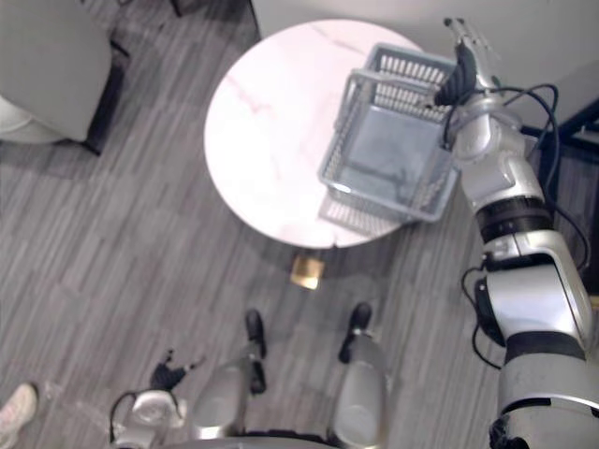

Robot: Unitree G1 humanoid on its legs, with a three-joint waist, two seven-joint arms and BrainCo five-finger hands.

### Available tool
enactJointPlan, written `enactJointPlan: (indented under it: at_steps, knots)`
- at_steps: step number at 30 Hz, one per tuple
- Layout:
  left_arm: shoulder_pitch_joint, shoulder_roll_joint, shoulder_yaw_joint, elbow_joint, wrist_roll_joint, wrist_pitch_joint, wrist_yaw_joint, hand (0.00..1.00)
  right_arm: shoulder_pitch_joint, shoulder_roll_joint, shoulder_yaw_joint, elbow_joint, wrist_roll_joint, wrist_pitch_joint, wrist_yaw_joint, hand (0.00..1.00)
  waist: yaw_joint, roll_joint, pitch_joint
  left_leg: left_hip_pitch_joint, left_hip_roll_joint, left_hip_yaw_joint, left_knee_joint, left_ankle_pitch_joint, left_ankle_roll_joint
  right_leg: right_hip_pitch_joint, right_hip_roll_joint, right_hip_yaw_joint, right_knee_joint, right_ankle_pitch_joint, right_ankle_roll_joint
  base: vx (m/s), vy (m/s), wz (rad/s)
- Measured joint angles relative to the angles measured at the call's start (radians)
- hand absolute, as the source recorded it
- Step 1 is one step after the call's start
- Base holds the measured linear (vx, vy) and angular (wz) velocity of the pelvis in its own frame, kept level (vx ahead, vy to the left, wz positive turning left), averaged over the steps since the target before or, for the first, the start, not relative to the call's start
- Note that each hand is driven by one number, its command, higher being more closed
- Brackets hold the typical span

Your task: Pick vegetable in the basket

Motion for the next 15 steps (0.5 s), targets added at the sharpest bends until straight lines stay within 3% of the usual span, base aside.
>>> enactJointPlan:
  at_steps: [14, 15]
  knots:
    - [-0.079, 0.003, -0.067, 0.018, -0.007, -0.028, 0.005, 0.0, -0.108, -0.011, 0.034, 0.123, -0.035, 0.002, -0.007, 0.0, 0.008, 0.061, 0.024, -0.081, -0.002, 0.002, -0.019, 0.025, -0.008, -0.107, -0.001, 0.012, 0.024, 0.002, -0.003, 0.01, -0.014, 0.0]
    - [-0.09, 0.003, -0.072, 0.019, -0.008, -0.031, 0.007, 0.0, -0.134, -0.03, 0.056, 0.125, -0.035, 0.001, -0.008, 1.0, 0.013, 0.069, 0.028, -0.103, -0.003, -0.004, -0.017, 0.031, -0.01, -0.13, -0.005, 0.011, 0.034, 0.002, -0.003, -0.01, -0.031, 0.13]
